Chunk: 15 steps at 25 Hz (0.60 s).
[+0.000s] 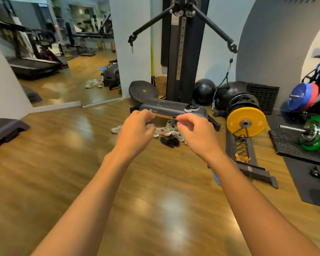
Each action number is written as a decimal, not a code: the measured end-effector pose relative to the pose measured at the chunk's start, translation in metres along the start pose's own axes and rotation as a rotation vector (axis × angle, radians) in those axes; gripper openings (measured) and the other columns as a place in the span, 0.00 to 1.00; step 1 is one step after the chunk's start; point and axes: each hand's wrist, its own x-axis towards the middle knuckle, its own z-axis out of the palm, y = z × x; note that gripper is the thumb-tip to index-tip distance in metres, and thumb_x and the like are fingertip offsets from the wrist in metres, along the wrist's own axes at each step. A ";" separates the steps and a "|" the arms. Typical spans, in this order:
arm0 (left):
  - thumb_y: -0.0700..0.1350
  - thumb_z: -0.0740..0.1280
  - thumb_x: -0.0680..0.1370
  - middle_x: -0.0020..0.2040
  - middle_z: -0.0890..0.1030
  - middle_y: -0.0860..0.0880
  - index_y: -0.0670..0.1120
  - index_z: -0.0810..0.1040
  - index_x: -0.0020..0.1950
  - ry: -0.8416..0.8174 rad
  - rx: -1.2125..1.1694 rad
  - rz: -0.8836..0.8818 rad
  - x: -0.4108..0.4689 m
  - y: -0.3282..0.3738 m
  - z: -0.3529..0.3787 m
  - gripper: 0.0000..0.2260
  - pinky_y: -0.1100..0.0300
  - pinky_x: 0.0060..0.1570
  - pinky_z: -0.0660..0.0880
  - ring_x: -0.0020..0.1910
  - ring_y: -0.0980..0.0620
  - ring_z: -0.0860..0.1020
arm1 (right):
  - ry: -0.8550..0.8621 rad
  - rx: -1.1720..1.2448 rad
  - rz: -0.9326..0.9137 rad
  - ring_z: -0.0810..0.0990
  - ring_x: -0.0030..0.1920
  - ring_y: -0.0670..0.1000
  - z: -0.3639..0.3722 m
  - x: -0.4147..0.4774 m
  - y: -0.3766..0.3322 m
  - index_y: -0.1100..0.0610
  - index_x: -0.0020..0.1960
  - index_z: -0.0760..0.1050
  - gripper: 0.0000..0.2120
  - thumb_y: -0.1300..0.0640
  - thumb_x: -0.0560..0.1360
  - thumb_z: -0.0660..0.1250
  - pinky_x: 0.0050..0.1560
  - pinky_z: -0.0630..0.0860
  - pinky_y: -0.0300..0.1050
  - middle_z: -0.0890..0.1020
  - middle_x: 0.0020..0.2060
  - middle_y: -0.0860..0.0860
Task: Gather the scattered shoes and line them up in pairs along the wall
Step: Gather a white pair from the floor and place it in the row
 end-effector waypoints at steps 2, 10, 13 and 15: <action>0.43 0.64 0.77 0.56 0.77 0.49 0.50 0.77 0.59 0.035 0.018 -0.055 0.044 -0.035 0.000 0.12 0.52 0.53 0.74 0.52 0.49 0.76 | -0.036 0.014 -0.014 0.80 0.47 0.43 0.025 0.051 0.007 0.51 0.57 0.79 0.11 0.58 0.76 0.66 0.52 0.77 0.41 0.83 0.48 0.46; 0.41 0.64 0.77 0.57 0.78 0.48 0.50 0.77 0.59 0.022 -0.020 -0.188 0.252 -0.191 0.035 0.12 0.50 0.57 0.74 0.54 0.49 0.77 | -0.113 0.042 0.020 0.81 0.50 0.45 0.153 0.252 0.034 0.53 0.58 0.79 0.12 0.59 0.77 0.65 0.56 0.78 0.48 0.83 0.51 0.48; 0.42 0.64 0.77 0.57 0.78 0.49 0.51 0.77 0.58 0.009 -0.030 -0.203 0.320 -0.237 0.048 0.11 0.51 0.56 0.74 0.52 0.50 0.77 | -0.143 0.021 0.023 0.80 0.49 0.45 0.198 0.324 0.041 0.52 0.60 0.78 0.12 0.58 0.77 0.64 0.55 0.78 0.47 0.83 0.51 0.47; 0.42 0.64 0.76 0.56 0.78 0.49 0.51 0.77 0.58 0.017 -0.014 -0.221 0.359 -0.273 0.053 0.11 0.52 0.55 0.74 0.52 0.50 0.77 | -0.171 0.027 0.038 0.80 0.50 0.45 0.229 0.371 0.051 0.53 0.60 0.78 0.13 0.58 0.77 0.64 0.56 0.78 0.48 0.83 0.52 0.48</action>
